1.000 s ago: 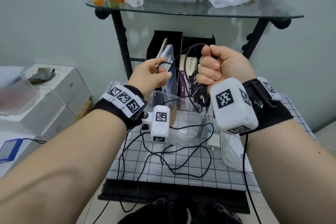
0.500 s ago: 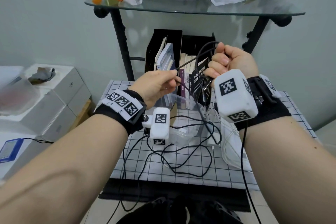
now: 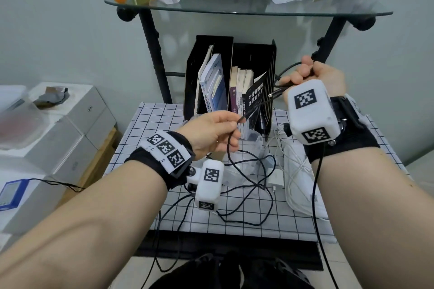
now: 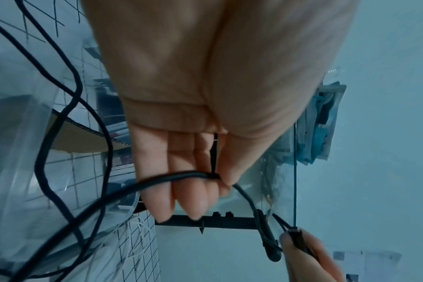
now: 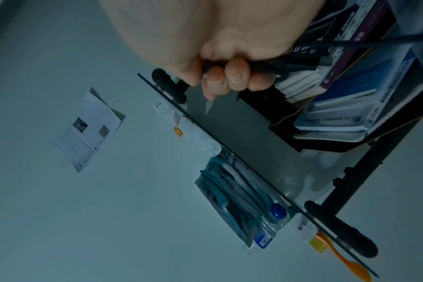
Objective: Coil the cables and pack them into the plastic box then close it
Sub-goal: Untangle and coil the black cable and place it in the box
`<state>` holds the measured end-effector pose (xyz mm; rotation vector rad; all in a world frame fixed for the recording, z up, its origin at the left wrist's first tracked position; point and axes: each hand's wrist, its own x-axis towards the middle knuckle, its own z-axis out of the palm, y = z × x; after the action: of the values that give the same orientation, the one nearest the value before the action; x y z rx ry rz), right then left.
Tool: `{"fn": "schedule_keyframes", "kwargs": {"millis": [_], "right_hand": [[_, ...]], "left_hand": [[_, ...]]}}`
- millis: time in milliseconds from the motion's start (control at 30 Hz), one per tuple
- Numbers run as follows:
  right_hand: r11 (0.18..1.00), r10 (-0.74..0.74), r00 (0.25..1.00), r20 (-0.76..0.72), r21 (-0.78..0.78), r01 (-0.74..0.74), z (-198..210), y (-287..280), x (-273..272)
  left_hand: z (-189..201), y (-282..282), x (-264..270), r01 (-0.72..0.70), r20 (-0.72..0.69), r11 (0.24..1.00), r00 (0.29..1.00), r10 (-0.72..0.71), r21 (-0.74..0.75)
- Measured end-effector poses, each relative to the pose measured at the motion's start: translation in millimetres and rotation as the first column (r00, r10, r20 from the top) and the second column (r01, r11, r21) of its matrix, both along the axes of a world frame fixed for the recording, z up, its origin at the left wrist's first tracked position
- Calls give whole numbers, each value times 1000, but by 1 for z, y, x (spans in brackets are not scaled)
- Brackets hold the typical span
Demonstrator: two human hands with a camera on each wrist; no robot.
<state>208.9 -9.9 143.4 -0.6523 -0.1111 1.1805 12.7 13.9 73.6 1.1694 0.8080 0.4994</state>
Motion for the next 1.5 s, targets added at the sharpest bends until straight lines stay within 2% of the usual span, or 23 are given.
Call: {"fn": "schedule_keyframes", "kwargs": {"millis": [100, 167, 267, 300, 367, 433, 500, 533, 600, 667, 700, 733, 800, 833, 867, 967, 1067, 1233, 1367, 1433, 1500], "right_hand": [[1000, -25, 996, 91, -9, 25, -8, 5, -1], [999, -31, 979, 202, -5, 33, -13, 6, -6], [998, 47, 910, 413, -53, -28, -18, 4, -13], [994, 101, 856, 507, -94, -62, -20, 4, -15], [976, 214, 695, 686, -182, -121, -22, 2, -18], [949, 314, 509, 802, -270, -162, -27, 3, -21], [907, 419, 304, 855, -381, -179, -30, 3, -24], [873, 484, 246, 840, -447, -194, -30, 4, -25], [801, 596, 201, 778, -558, -217, -28, 4, -28], [769, 636, 145, 758, -608, -197, -25, 4, -32], [765, 641, 138, 755, -612, -202, -24, 3, -33], [760, 648, 180, 741, -609, -228, -24, 3, -34], [751, 660, 327, 676, -590, -297, -23, 1, -35], [741, 671, 371, 641, -583, -333, -22, 0, -36], [728, 686, 380, 621, -582, -362, -21, -2, -36], [718, 694, 332, 640, -580, -385, -20, -7, -36], [684, 725, 346, 596, -561, -467, -19, -12, -35], [661, 747, 435, 503, -495, -563, -24, -15, -29], [654, 755, 554, 350, -347, -672, -26, -16, -26], [676, 736, 599, 316, -289, -678, -29, -16, -28], [723, 689, 638, 344, -281, -630, -35, -16, -31]], "left_hand": [[2, -1, 3, 45, -37, 997, 998, -43, 67], [7, 1, 4, 19, -22, 996, 1000, -17, 88], [15, 4, 6, -11, -27, 993, 1000, 14, 121], [16, 5, 7, -5, -41, 990, 999, 11, 144], [18, 6, 8, 13, -81, 978, 997, 4, 208], [23, 7, 9, 40, -120, 960, 993, -7, 276], [31, 7, 12, 55, -124, 940, 992, -14, 337], [35, 7, 13, 48, -109, 934, 994, -10, 354], [41, 9, 16, 16, -65, 934, 998, 8, 356], [43, 11, 17, -12, -39, 935, 999, 28, 353], [44, 14, 17, -21, -37, 934, 999, 37, 356], [43, 16, 16, -29, -38, 932, 998, 45, 361], [43, 20, 14, -42, -40, 927, 997, 62, 374], [42, 21, 13, -47, -44, 925, 997, 68, 378], [42, 23, 12, -49, -47, 924, 996, 72, 379], [39, 24, 6, -40, -46, 931, 997, 60, 362], [34, 24, 3, -17, -71, 943, 997, 43, 333], [24, 23, 0, -37, -48, 966, 998, 51, 256], [17, 21, 1, 6, -50, 982, 999, 4, 187], [16, 19, 5, -28, -11, 985, 999, 30, 172], [16, 18, 10, -59, 7, 980, 998, 58, 188]]}}
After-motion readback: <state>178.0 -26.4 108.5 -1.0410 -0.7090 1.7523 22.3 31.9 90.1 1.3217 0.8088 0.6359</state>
